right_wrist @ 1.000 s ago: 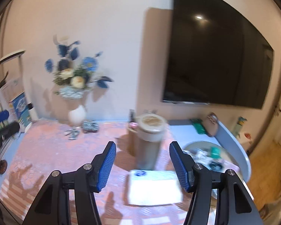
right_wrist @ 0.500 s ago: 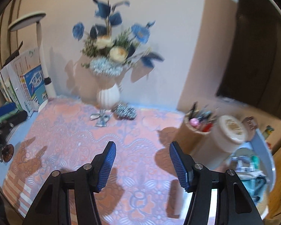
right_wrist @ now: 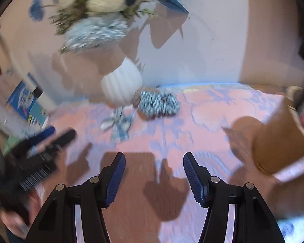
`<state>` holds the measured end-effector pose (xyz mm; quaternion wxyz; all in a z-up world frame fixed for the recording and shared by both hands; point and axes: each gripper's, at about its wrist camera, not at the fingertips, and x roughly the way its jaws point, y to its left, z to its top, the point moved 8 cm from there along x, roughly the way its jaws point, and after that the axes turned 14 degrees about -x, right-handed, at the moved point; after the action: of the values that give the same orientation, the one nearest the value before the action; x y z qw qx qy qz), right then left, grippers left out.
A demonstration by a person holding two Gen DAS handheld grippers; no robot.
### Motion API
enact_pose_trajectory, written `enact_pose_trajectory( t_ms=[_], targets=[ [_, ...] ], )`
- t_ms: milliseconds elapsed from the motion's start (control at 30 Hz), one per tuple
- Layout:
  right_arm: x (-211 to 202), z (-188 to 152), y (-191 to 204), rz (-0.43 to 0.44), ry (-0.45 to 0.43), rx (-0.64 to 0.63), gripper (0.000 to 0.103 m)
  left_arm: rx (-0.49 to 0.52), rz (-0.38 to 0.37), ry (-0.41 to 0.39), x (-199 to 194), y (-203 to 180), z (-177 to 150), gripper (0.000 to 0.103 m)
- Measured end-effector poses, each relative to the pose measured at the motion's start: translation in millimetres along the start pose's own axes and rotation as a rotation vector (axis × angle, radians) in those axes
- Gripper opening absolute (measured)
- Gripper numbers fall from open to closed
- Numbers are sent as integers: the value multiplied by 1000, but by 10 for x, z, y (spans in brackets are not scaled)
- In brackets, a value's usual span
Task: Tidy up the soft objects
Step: 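Return both grippers to the bed toward the plaid bow and scrunchie, then grasp the plaid bow with the left gripper while the right grasps the gingham scrunchie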
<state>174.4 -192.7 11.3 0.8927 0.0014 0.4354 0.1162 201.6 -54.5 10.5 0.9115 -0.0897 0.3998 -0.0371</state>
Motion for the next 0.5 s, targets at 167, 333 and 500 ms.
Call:
enact_pose_trajectory(
  t_ms=[167, 333, 500],
  targets=[
    [432, 294, -142, 59, -59, 57, 58, -8, -6, 67, 517, -131, -5, 68],
    [823, 491, -287, 69, -79, 82, 60, -12, -10, 80, 764, -202, -23, 62],
    [986, 513, -245, 130, -106, 60, 59, 23, -21, 71, 794, -263, -79, 36]
  ],
)
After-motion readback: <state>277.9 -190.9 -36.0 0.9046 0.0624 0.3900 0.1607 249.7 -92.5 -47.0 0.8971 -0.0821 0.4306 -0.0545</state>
